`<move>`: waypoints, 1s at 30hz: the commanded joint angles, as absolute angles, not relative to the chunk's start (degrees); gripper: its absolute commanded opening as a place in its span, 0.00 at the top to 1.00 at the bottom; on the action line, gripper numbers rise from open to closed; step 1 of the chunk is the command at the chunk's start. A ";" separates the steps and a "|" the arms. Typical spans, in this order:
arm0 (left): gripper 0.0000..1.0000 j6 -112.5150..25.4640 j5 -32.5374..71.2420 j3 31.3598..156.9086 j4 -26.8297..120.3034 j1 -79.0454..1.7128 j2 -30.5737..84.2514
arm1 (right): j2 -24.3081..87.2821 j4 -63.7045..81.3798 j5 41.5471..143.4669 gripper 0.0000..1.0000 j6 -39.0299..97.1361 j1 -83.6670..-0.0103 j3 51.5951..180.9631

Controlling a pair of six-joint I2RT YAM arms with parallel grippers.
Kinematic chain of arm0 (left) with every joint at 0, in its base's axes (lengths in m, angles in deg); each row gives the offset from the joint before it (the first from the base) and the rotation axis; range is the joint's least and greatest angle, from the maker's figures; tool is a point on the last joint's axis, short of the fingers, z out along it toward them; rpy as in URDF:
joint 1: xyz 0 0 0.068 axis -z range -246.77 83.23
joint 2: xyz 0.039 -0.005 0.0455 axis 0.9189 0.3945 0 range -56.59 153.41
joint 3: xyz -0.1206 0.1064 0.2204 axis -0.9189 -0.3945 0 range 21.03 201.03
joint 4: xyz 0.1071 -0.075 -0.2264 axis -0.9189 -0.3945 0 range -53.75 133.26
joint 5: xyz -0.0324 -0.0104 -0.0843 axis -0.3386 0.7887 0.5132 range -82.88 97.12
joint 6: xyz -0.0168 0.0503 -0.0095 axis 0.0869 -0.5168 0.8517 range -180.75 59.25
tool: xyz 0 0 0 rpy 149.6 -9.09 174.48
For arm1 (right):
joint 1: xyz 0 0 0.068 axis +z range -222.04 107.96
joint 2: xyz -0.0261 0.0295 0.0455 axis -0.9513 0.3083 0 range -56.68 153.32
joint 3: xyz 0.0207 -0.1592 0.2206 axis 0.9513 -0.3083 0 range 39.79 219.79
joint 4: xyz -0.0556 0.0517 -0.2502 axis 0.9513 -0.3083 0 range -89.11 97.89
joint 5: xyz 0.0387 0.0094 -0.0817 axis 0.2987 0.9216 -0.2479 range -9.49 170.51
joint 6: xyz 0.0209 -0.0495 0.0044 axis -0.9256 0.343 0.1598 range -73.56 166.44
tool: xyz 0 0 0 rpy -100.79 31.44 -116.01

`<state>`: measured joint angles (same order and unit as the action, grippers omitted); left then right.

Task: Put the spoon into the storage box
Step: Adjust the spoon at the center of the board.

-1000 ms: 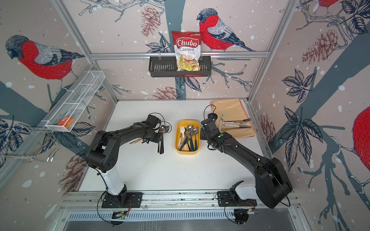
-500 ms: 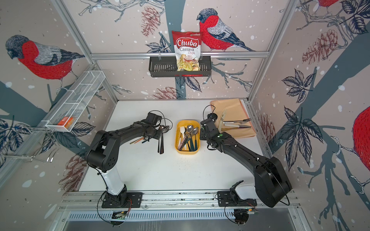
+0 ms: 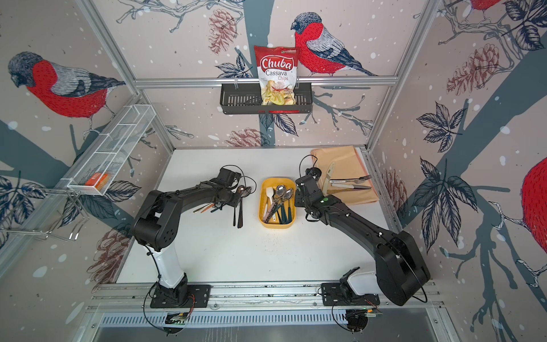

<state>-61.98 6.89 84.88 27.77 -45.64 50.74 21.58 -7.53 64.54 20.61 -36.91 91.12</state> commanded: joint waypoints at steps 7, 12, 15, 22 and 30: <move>0.54 -54.95 14.73 81.37 22.90 -45.58 47.54 | 22.27 -6.84 64.49 0.55 20.25 -36.65 91.77; 0.54 -52.61 16.95 80.78 22.39 -45.63 45.60 | 23.04 -6.52 64.95 0.55 20.33 -36.36 91.96; 0.54 -52.31 16.59 81.09 21.91 -45.58 44.30 | 23.38 -6.53 65.04 0.55 20.29 -36.13 92.01; 0.56 -53.90 11.32 81.93 21.28 -46.28 42.43 | 23.48 -6.55 65.04 0.55 20.16 -35.92 91.91; 0.62 -55.38 9.15 82.56 20.63 -46.43 44.91 | 23.24 -6.79 64.64 0.55 19.97 -35.92 91.73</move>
